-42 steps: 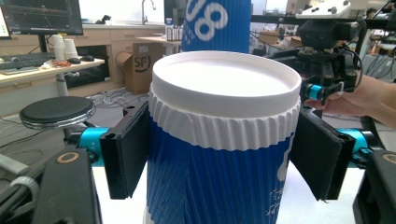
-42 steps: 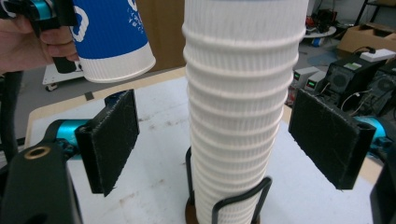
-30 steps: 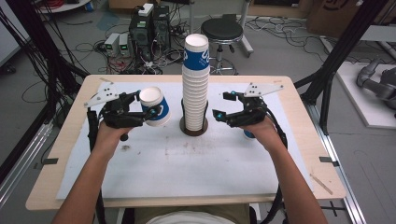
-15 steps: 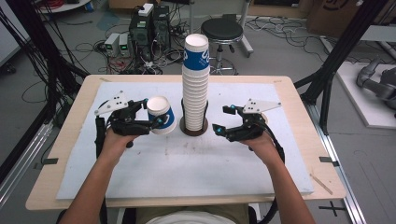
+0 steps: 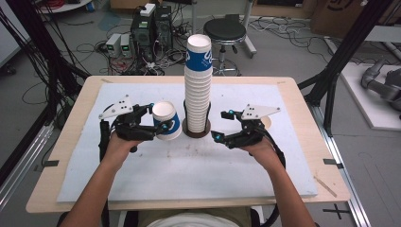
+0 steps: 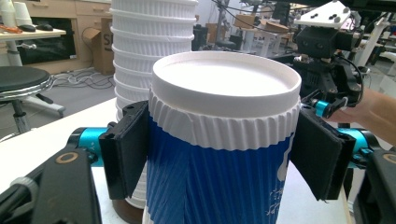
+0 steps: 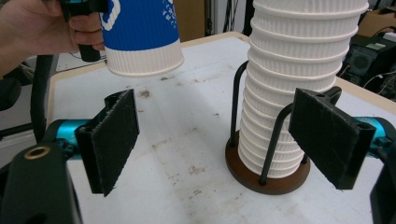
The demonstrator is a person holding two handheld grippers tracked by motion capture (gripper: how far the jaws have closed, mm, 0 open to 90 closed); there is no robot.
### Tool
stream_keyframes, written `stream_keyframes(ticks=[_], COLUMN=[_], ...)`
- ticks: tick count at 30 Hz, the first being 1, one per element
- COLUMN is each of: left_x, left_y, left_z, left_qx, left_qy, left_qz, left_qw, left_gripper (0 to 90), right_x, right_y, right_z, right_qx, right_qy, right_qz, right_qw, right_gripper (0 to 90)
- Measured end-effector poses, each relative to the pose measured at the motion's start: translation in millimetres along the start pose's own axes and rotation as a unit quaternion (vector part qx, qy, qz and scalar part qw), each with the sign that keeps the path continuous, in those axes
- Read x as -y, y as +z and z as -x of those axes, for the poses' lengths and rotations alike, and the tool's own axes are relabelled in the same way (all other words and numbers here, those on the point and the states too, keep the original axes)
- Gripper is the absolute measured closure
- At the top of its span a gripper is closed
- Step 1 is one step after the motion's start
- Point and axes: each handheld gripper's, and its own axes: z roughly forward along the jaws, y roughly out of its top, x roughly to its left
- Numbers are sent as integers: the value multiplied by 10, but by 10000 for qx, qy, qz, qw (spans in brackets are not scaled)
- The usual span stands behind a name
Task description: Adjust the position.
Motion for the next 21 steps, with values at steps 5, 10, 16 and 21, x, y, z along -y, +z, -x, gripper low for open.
stream_keyframes(ticks=[5, 10, 16, 21], left_x=[7, 11, 19, 34], left_y=[5, 12, 34, 108], left_z=[16, 48, 133, 191], left_qx=[69, 153, 287, 431], left_qy=[-8, -50, -1, 7], left_qz=[-2, 6, -54, -118], left_qw=[10000, 9999, 9996, 9990], left_gripper=[260, 260, 261, 261], right_x=[-2, 20, 57, 96], right_y=[7, 41, 65, 110], right_z=[-25, -60, -140, -200], right_qx=[-101, -246, -645, -776], right_qy=[-16, -18, -95, -139], right_qz=[-6, 39, 156, 160], right_qw=[9999, 9997, 9977, 9968], right_gripper=[165, 164, 164, 164])
